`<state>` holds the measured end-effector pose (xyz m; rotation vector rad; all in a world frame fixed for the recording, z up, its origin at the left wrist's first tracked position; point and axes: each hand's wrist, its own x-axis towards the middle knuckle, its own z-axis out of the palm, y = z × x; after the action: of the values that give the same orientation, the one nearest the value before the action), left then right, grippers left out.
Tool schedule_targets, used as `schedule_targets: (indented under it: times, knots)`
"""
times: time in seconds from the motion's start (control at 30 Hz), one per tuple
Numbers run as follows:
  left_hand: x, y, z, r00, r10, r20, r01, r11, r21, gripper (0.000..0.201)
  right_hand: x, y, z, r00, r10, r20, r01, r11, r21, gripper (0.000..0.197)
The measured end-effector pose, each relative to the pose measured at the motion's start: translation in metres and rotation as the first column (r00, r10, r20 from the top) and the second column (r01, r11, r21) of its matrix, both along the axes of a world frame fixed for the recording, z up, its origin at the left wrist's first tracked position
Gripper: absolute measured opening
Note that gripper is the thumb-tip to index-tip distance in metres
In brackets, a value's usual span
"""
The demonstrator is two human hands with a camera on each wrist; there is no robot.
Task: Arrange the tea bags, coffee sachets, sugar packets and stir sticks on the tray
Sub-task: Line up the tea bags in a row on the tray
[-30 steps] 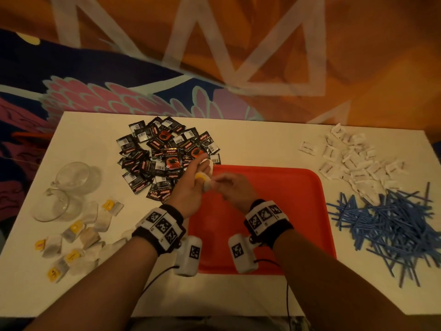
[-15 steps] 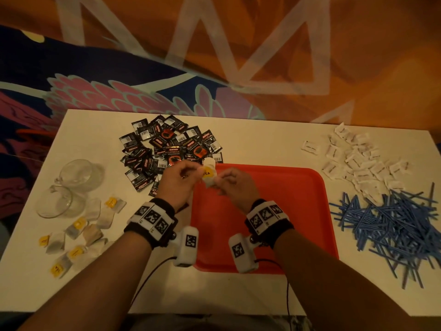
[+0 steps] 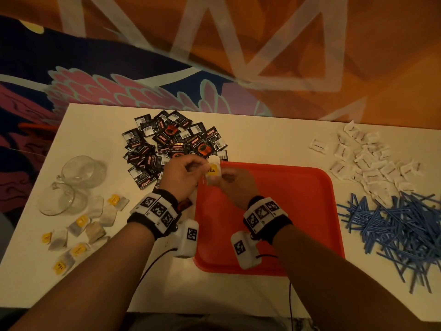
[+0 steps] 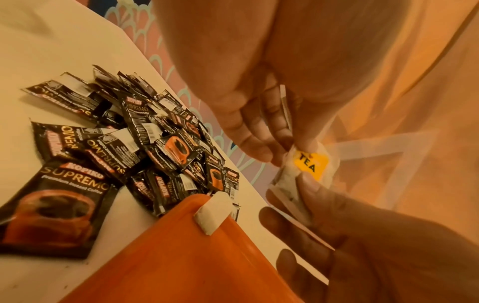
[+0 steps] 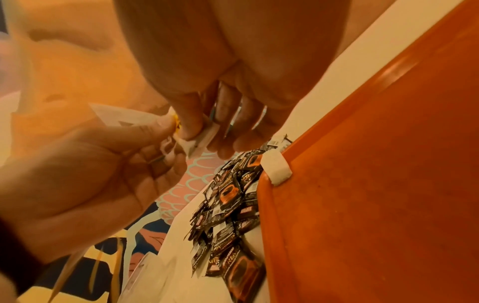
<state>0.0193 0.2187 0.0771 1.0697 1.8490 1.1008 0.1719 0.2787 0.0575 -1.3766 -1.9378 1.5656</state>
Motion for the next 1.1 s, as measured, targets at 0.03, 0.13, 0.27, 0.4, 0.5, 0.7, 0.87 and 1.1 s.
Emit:
schedule_targets:
  times: [0.03,0.13,0.27,0.4,0.5,0.7,0.87,1.1]
  knots:
    - [0.0,0.001,-0.002,1.0,-0.003,-0.001,0.003,1.0,-0.006,0.016,0.0,0.001,-0.002,1.0,0.005,-0.003,-0.005,1.0,-0.02,0.015]
    - [-0.001,0.004,-0.008,1.0,-0.018,0.004,0.018,0.999,-0.042,0.021,0.001,0.005,-0.013,0.999,-0.022,0.045,0.025,0.997,-0.07,0.009]
    - [-0.009,0.003,-0.019,1.0,0.004,0.005,-0.003,0.989,-0.149,0.021,0.006,0.027,-0.038,0.964,-0.144,0.222,0.178,0.974,-0.139,0.002]
    - [-0.021,-0.013,-0.026,1.0,0.012,-0.002,-0.013,0.98,-0.197,0.02,0.008,0.054,-0.062,0.896,-0.122,0.426,0.188,0.975,-0.116,0.02]
    - [-0.035,-0.03,-0.035,0.998,0.065,0.01,-0.062,0.975,-0.213,0.022,0.003,0.067,-0.069,0.877,-0.11,0.467,0.195,0.971,-0.138,0.024]
    - [-0.056,-0.058,-0.048,0.98,0.179,0.082,-0.157,0.961,-0.226,0.024,-0.012,0.077,-0.07,0.847,-0.045,0.53,0.132,0.983,-0.129,0.025]
    - [-0.06,-0.065,-0.054,0.97,0.221,0.106,-0.189,0.95,-0.247,0.022,-0.019,0.077,-0.071,0.839,-0.026,0.544,0.125,0.982,-0.145,0.026]
    - [-0.058,-0.063,-0.057,0.972,0.214,0.094,-0.187,0.953,-0.236,0.019,-0.013,0.072,-0.072,0.843,-0.185,0.505,0.26,0.962,-0.082,0.023]
